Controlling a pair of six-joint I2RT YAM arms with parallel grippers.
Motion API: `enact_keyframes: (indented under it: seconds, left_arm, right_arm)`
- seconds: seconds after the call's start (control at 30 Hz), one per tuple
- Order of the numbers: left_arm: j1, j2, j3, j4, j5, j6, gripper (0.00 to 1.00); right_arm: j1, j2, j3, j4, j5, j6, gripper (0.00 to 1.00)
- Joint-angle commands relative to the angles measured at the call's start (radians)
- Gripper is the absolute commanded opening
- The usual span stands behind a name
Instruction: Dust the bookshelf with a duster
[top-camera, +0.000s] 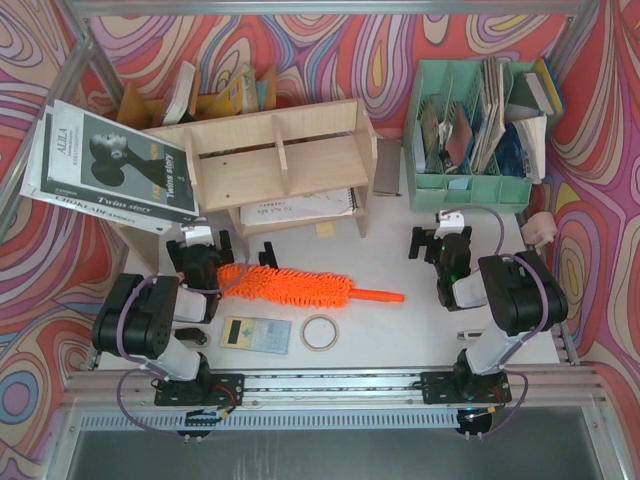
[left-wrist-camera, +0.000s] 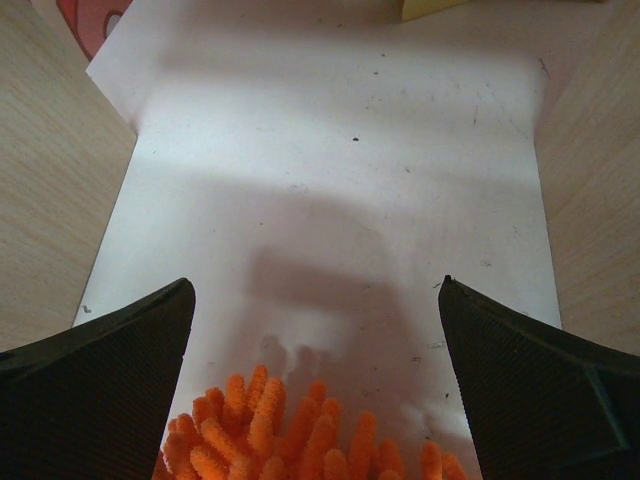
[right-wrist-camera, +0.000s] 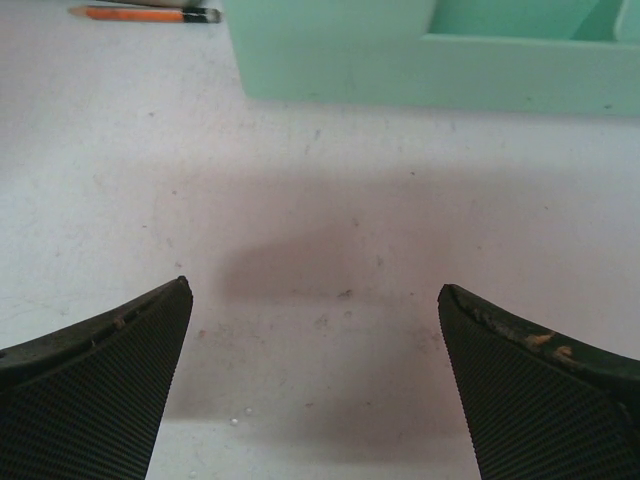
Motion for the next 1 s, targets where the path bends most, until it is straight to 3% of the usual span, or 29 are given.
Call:
enact_keyframes:
  seconds: [0.0, 0.37, 0.97]
  left_arm:
    - [0.007, -0.003, 0.026, -0.009, -0.047, -0.03, 0.98]
    - [0.011, -0.004, 0.071, -0.095, -0.085, -0.05, 0.98]
    - [0.014, -0.005, 0.063, -0.083, -0.08, -0.052, 0.98]
  right_arm:
    - [-0.006, 0.006, -0.002, 0.123, -0.079, -0.022, 0.99]
    - [-0.005, 0.003, -0.001, 0.113, -0.078, -0.022, 0.99]
    - [-0.005, 0.003, -0.001, 0.112, -0.08, -0.021, 0.99]
